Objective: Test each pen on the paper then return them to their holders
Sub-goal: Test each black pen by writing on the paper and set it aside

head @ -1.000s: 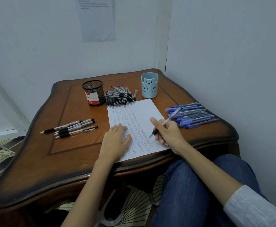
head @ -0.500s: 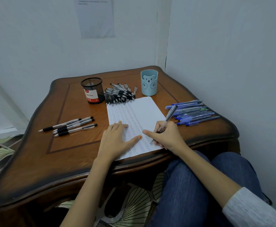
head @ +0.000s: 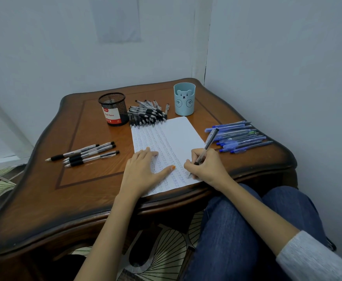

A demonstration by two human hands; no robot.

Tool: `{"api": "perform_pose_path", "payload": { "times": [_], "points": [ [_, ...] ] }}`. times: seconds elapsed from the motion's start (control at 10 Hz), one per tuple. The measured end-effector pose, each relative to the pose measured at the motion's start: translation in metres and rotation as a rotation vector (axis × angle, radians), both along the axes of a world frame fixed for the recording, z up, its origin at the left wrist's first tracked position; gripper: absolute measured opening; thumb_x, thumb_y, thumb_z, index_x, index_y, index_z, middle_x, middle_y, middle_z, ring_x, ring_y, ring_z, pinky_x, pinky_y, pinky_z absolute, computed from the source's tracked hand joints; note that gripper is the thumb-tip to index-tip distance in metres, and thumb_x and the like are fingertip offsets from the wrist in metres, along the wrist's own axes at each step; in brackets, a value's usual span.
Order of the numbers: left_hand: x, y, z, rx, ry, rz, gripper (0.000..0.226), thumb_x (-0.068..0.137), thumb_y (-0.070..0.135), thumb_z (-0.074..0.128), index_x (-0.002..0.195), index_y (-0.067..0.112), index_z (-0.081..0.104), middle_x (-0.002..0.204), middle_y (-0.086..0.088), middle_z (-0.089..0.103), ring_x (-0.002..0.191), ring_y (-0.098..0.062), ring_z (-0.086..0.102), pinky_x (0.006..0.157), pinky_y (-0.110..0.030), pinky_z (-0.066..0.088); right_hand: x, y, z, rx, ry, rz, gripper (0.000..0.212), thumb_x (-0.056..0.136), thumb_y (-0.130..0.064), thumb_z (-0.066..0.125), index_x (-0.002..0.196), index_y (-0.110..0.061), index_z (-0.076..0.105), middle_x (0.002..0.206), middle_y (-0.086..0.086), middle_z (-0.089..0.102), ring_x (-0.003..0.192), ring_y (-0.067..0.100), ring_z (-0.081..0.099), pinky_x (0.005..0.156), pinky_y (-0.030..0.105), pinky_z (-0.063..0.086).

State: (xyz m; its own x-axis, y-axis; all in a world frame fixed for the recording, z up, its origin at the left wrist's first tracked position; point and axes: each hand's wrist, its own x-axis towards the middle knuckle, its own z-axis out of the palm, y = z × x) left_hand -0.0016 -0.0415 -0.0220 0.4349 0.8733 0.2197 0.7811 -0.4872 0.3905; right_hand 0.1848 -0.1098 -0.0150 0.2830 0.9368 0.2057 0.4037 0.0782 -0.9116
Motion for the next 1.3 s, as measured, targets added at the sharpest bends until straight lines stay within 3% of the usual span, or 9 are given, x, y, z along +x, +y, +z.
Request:
{"api": "perform_pose_path", "payload": {
  "times": [0.7, 0.8, 1.2, 1.3],
  "points": [
    [0.0003, -0.0018, 0.0023, -0.010, -0.001, 0.000, 0.077, 0.078, 0.074, 0.048, 0.137, 0.025, 0.046, 0.152, 0.000, 0.033, 0.140, -0.016, 0.026, 0.113, -0.036, 0.018, 0.0016, 0.0002, 0.0013, -0.044, 0.036, 0.013, 0.034, 0.080, 0.004, 0.064, 0.055, -0.002, 0.041, 0.052, 0.012, 0.041, 0.039, 0.017, 0.059, 0.040, 0.022, 0.040],
    [0.0004, -0.0022, 0.0020, -0.013, -0.004, 0.004, 0.077, 0.077, 0.075, 0.048, 0.137, 0.026, 0.046, 0.152, 0.001, 0.033, 0.140, -0.016, 0.026, 0.113, -0.035, 0.018, 0.0018, 0.0006, -0.0008, -0.015, 0.065, -0.031, 0.040, 0.081, 0.003, 0.063, 0.054, -0.011, 0.037, 0.049, 0.009, 0.041, 0.037, 0.016, 0.056, 0.038, 0.020, 0.035],
    [0.0002, -0.0013, 0.0013, -0.015, -0.003, -0.002, 0.079, 0.076, 0.076, 0.046, 0.136, 0.026, 0.046, 0.152, 0.001, 0.033, 0.140, -0.016, 0.026, 0.112, -0.036, 0.019, -0.0002, 0.0014, -0.0044, 0.022, 0.002, -0.013, 0.032, 0.078, 0.008, 0.059, 0.057, 0.002, 0.036, 0.052, 0.011, 0.035, 0.036, 0.016, 0.053, 0.038, 0.022, 0.035],
    [0.0000, -0.0021, 0.0018, -0.015, -0.009, 0.002, 0.078, 0.077, 0.076, 0.047, 0.137, 0.026, 0.046, 0.153, 0.001, 0.033, 0.140, -0.016, 0.025, 0.113, -0.036, 0.018, 0.0020, 0.0014, -0.0008, 0.001, 0.120, -0.027, 0.038, 0.083, 0.005, 0.061, 0.055, -0.007, 0.037, 0.046, 0.009, 0.038, 0.034, 0.013, 0.050, 0.036, 0.018, 0.030]
  ]
}}
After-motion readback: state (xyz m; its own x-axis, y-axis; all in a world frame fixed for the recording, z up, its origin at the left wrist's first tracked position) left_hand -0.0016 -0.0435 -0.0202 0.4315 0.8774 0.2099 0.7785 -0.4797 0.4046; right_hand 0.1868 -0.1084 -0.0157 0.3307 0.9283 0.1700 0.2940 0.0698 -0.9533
